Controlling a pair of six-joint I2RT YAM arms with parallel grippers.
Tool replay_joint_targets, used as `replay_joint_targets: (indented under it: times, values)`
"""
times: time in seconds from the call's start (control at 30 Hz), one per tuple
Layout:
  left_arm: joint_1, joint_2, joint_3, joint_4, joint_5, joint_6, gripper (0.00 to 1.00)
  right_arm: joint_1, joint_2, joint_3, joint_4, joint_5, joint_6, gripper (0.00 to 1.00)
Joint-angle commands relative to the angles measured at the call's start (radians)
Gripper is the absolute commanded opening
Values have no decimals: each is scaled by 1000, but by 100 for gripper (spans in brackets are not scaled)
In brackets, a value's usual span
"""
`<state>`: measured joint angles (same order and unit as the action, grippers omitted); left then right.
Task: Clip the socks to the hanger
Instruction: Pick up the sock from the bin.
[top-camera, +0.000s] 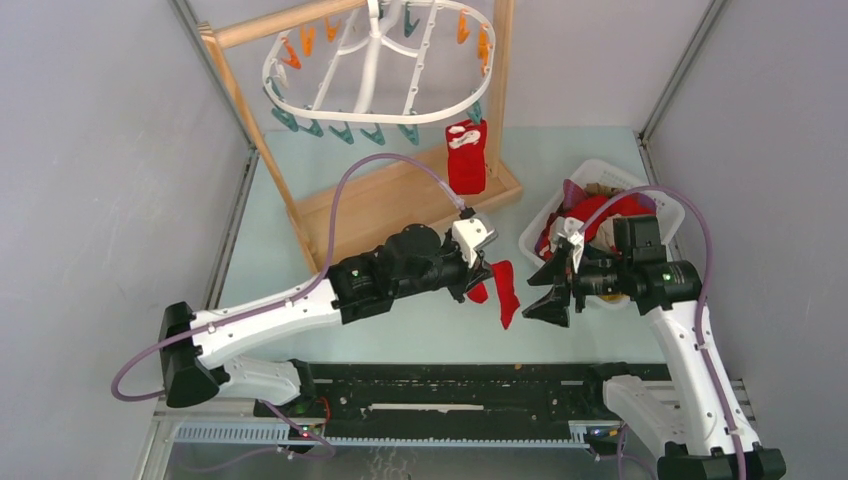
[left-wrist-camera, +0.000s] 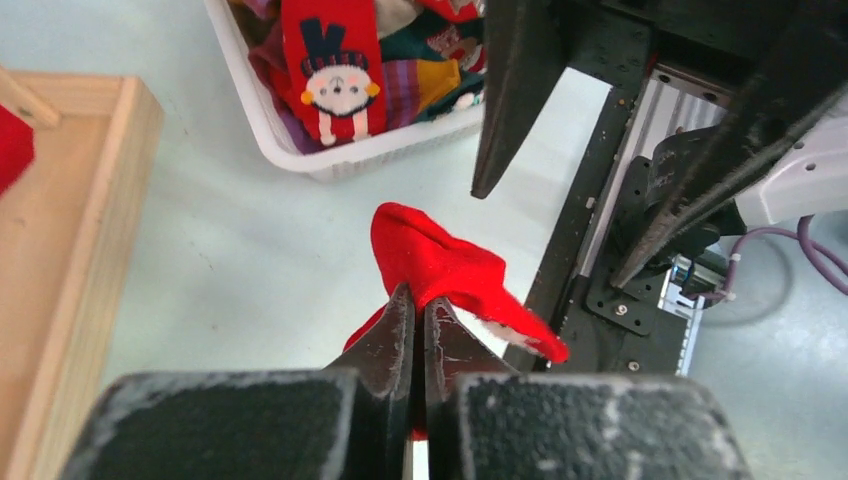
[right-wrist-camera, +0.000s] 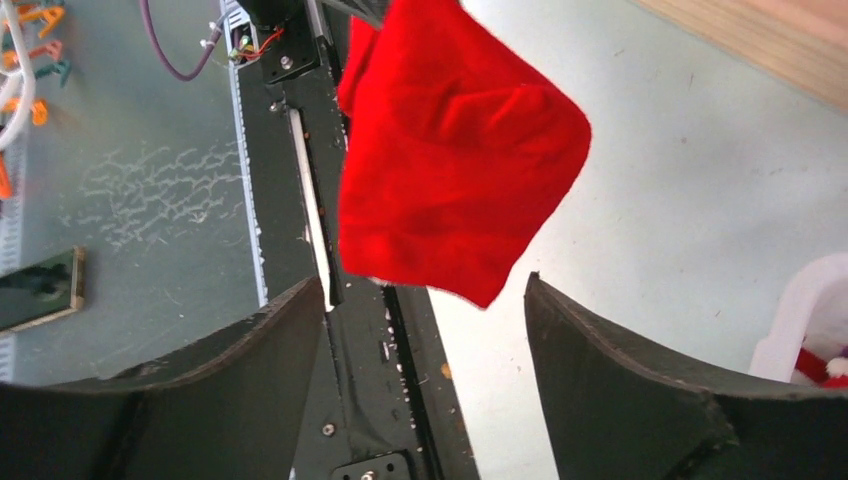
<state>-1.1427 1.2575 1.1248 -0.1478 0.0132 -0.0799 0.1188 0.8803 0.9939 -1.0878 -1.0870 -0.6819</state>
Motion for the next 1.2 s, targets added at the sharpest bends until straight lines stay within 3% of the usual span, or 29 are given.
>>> replay_joint_targets:
  times: [0.0, 0.07, 0.17, 0.37, 0.43, 0.67, 0.87, 1.0, 1.1, 1.17]
  values:
    - [33, 11, 112, -87, -10, -176, 0, 0, -97, -52, 70, -83, -113, 85]
    - [54, 14, 117, -93, -10, -269, 0, 9, -162, -95, 138, -94, -168, 93]
    - [70, 8, 111, -77, -56, -380, 0, 52, -239, -184, 345, -48, -40, 97]
    - [71, 7, 106, -63, -189, -571, 0, 301, -268, -287, 654, 304, 211, 94]
    - [71, 14, 121, -79, -222, -607, 0, 386, -259, -296, 705, 404, 248, 93]
    - [70, 46, 198, -173, -301, -718, 0, 483, -205, -319, 824, 615, 419, 91]
    - [71, 62, 214, -184, -310, -770, 0, 572, -178, -341, 941, 646, 545, 89]
    - [70, 66, 223, -182, -297, -769, 0, 608, -160, -344, 1003, 774, 592, 88]
    - [70, 69, 228, -176, -281, -768, 0, 608, -148, -344, 1035, 863, 595, 82]
    - [70, 67, 230, -176, -275, -768, 0, 606, -150, -344, 1049, 872, 579, 71]
